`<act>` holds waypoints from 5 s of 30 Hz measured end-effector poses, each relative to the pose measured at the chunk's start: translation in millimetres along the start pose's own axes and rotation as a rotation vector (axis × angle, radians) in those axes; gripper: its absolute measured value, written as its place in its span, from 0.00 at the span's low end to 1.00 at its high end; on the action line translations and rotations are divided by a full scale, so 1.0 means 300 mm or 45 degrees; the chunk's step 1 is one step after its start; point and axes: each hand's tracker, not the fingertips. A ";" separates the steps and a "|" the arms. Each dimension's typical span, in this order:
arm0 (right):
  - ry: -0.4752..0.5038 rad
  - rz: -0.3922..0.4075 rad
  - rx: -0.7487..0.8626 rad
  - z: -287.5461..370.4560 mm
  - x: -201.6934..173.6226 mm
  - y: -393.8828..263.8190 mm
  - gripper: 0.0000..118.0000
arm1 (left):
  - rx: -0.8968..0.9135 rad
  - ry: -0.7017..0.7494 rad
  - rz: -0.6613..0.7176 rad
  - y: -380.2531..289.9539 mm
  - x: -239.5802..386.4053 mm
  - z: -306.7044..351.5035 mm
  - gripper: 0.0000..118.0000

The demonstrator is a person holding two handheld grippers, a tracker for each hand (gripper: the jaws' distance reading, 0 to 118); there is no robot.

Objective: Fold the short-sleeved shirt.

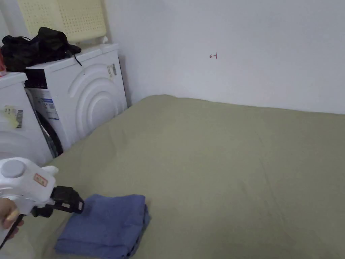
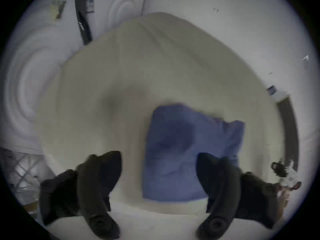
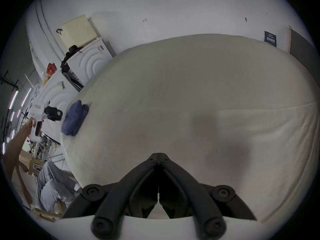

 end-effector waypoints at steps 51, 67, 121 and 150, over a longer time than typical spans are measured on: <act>-0.632 0.079 0.868 0.834 0.297 -0.081 1.00 | 1.135 -0.348 -0.461 -1.013 1.718 0.528 1.00; -0.611 0.152 0.952 0.854 0.241 -0.102 1.00 | 1.205 -0.256 -0.374 -0.975 1.703 0.578 1.00; -0.535 0.026 0.910 0.880 0.289 -0.077 1.00 | 1.086 -0.236 -0.326 -0.953 1.655 0.527 1.00; -0.552 -0.128 0.710 0.845 0.319 -0.034 1.00 | 1.025 -0.231 -0.367 -0.975 1.683 0.517 1.00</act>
